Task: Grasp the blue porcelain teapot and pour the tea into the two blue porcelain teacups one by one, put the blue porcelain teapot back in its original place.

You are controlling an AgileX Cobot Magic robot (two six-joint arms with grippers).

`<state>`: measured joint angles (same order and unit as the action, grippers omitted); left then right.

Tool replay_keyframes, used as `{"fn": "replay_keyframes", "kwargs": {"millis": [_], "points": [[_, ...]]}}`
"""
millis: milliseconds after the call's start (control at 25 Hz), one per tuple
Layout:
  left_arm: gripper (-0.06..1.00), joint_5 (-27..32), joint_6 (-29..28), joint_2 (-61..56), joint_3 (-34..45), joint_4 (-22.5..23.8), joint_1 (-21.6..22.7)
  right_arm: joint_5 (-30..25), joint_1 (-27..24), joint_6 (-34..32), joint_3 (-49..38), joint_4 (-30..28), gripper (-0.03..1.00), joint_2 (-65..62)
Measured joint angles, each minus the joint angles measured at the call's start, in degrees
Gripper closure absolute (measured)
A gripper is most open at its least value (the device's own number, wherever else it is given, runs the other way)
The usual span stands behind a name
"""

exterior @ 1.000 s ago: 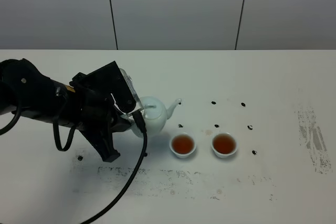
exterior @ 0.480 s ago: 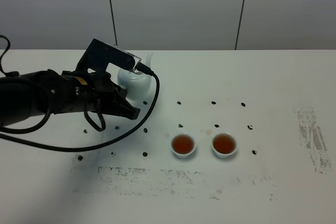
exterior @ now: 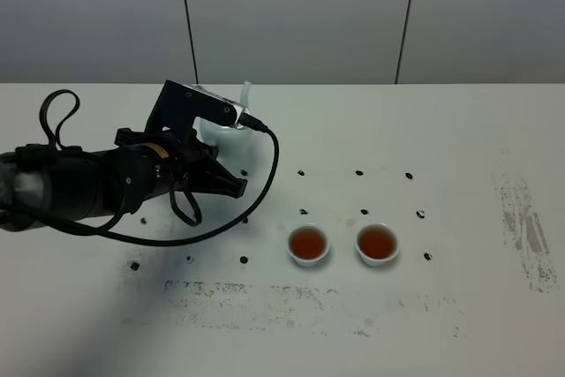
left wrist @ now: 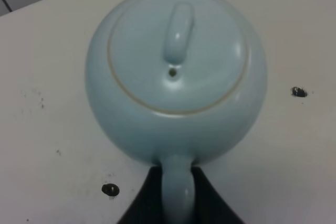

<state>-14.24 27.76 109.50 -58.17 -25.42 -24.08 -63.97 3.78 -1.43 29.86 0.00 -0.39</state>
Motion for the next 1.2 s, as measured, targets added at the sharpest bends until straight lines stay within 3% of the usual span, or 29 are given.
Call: {"fn": "replay_keyframes", "kwargs": {"millis": [240, 720, 1200], "points": [[0.87, -2.16, -1.02, 1.95, 0.00, 3.27, -0.43, 0.00, 0.00, 0.05, 0.00, 0.00, 0.74, 0.00], [0.87, -2.54, -1.28, 3.69, 0.24, 3.40, -0.93, -0.04, 0.00, 0.00, 0.00, 0.00, 0.74, 0.00], [0.87, -7.02, -2.90, 6.29, 0.53, 5.12, -0.93, -0.04, 0.00, 0.00, 0.00, 0.00, 0.74, 0.00]]}}
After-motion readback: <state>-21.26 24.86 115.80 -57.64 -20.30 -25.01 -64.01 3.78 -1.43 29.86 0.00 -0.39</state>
